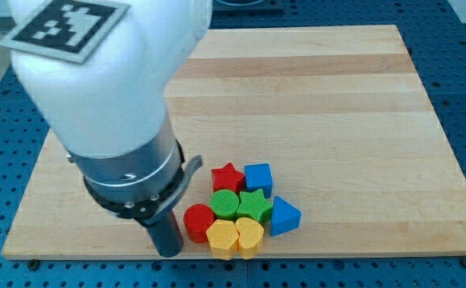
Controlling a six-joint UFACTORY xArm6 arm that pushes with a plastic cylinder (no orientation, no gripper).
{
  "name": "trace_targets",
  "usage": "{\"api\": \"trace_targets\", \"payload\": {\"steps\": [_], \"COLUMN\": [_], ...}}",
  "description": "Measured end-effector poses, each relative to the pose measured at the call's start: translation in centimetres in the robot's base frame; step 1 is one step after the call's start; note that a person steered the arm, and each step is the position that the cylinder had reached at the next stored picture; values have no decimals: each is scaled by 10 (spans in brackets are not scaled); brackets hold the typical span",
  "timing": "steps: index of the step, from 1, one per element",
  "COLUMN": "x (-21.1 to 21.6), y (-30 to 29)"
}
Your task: Push the yellow blocks slightly to the right
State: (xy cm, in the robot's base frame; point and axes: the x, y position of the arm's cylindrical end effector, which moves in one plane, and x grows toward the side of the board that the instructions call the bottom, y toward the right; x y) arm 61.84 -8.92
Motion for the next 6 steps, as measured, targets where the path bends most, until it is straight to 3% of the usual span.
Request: {"api": "trace_targets", "payload": {"steps": [3, 6], "x": [0, -4], "y": [36, 30]}}
